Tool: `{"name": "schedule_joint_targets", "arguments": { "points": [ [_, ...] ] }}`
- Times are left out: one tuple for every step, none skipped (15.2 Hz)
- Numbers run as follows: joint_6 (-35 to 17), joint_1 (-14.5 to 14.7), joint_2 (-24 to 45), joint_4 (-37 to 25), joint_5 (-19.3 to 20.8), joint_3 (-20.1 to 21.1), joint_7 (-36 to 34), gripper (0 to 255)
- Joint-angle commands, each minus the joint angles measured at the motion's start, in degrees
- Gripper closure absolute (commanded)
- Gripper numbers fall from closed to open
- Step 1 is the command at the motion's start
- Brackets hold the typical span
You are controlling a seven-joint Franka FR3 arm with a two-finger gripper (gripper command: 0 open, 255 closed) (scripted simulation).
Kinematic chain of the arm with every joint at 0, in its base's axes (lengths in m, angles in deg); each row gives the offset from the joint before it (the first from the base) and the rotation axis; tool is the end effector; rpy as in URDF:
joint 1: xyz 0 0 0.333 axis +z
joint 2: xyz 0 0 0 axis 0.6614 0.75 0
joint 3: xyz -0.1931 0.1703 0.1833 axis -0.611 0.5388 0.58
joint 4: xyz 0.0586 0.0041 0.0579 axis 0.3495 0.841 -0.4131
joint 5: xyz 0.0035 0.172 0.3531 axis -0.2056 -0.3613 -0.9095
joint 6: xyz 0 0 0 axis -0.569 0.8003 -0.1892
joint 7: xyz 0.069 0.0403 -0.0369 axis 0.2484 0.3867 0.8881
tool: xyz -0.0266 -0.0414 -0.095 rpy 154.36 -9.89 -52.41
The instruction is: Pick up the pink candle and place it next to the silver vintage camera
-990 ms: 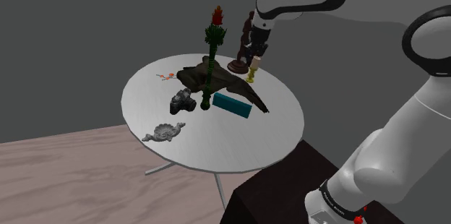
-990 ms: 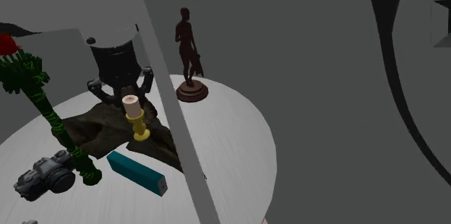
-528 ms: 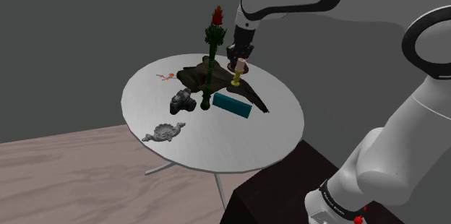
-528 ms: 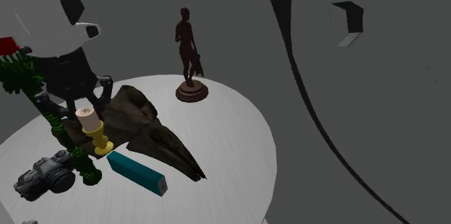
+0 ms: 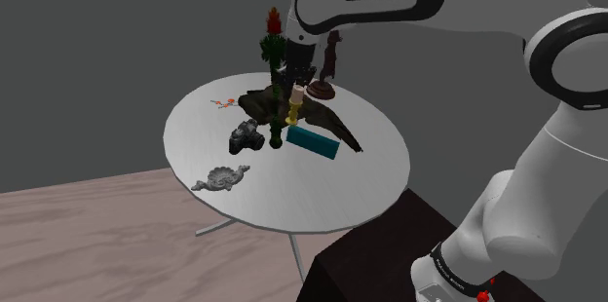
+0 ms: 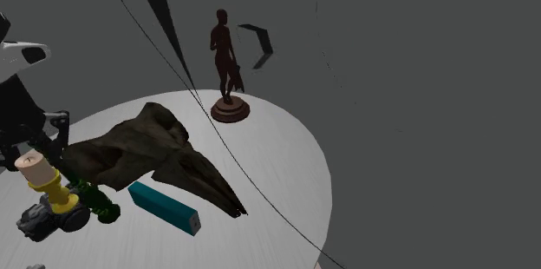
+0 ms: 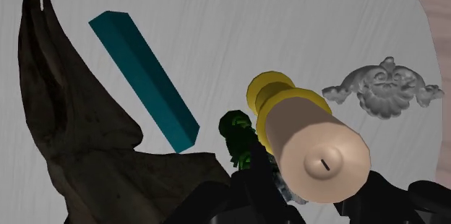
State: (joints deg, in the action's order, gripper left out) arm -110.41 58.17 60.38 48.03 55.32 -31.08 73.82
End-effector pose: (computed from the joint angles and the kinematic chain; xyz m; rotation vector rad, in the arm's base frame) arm 0.5696 0.1667 0.4972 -3.1234 -0.0545 0.0055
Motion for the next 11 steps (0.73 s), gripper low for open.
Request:
{"name": "schedule_joint_targets", "arguments": {
  "points": [
    [-1.09,0.24,0.66,0.42,0.0,0.19,-0.5,255],
    [-1.83,0.24,0.77,1.05,-0.01,0.19,-0.49,255],
    [-2.57,0.24,0.89,1.67,-0.02,0.19,-0.47,255],
    [-3.31,0.24,1.02,2.28,-0.02,0.19,-0.46,255],
    [-4.04,0.24,1.17,2.87,-0.03,0.2,-0.45,255],
    [-4.77,0.24,1.32,3.44,-0.04,0.2,-0.43,255],
    [-5.5,0.24,1.49,4.0,-0.04,0.2,-0.42,255],
    [-6.23,0.24,1.67,4.55,-0.05,0.2,-0.4,255],
    [-6.95,0.25,1.86,5.08,-0.06,0.2,-0.39,255],
    [-7.68,0.25,2.06,5.61,-0.07,0.2,-0.37,255],
    [-8.4,0.25,2.28,6.11,-0.08,0.2,-0.36,255]
  ]
}}
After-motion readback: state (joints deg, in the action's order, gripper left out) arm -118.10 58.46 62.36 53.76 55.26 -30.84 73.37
